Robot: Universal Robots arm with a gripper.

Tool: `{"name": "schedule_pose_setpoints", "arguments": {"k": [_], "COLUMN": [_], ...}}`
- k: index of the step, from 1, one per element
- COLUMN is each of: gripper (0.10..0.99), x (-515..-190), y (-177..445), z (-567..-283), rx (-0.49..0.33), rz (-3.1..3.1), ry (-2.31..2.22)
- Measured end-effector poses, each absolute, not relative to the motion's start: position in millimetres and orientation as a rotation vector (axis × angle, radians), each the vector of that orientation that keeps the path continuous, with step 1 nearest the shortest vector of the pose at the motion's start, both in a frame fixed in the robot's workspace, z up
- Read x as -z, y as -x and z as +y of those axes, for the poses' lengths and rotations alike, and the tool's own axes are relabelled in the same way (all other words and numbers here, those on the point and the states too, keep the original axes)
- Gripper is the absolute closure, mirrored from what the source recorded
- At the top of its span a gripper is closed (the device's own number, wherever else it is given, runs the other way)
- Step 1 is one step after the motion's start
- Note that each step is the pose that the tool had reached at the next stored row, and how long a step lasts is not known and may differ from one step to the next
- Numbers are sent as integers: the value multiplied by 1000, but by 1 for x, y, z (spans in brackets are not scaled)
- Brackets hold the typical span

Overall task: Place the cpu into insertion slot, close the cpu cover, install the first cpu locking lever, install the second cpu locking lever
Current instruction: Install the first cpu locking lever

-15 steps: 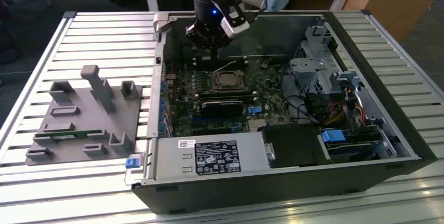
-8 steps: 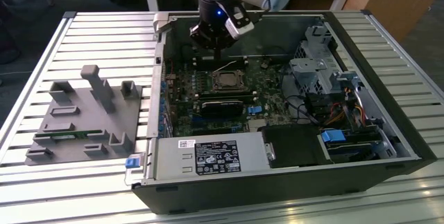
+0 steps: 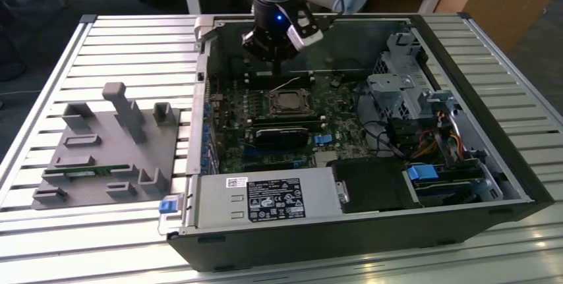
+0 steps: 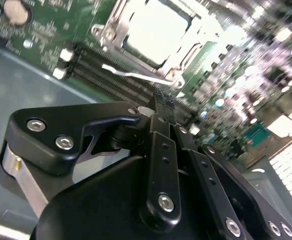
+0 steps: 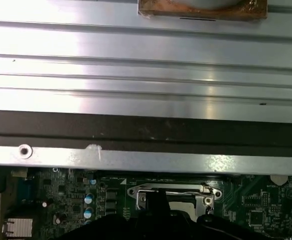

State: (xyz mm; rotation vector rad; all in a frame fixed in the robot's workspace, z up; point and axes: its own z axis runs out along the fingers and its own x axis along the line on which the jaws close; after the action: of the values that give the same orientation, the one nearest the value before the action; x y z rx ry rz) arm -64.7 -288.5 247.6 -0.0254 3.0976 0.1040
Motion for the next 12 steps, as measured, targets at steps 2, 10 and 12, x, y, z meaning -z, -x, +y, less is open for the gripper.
{"name": "schedule_pose_setpoints", "arguments": {"k": [2,10,12], "gripper": [980,980,980], "x": [-247,-240,-237], "y": [65,60,59], "z": [-289,-289,-289], "rx": [-123,-122,-122], "rz": [3097,3097,3097], "ry": [25,33,51]}}
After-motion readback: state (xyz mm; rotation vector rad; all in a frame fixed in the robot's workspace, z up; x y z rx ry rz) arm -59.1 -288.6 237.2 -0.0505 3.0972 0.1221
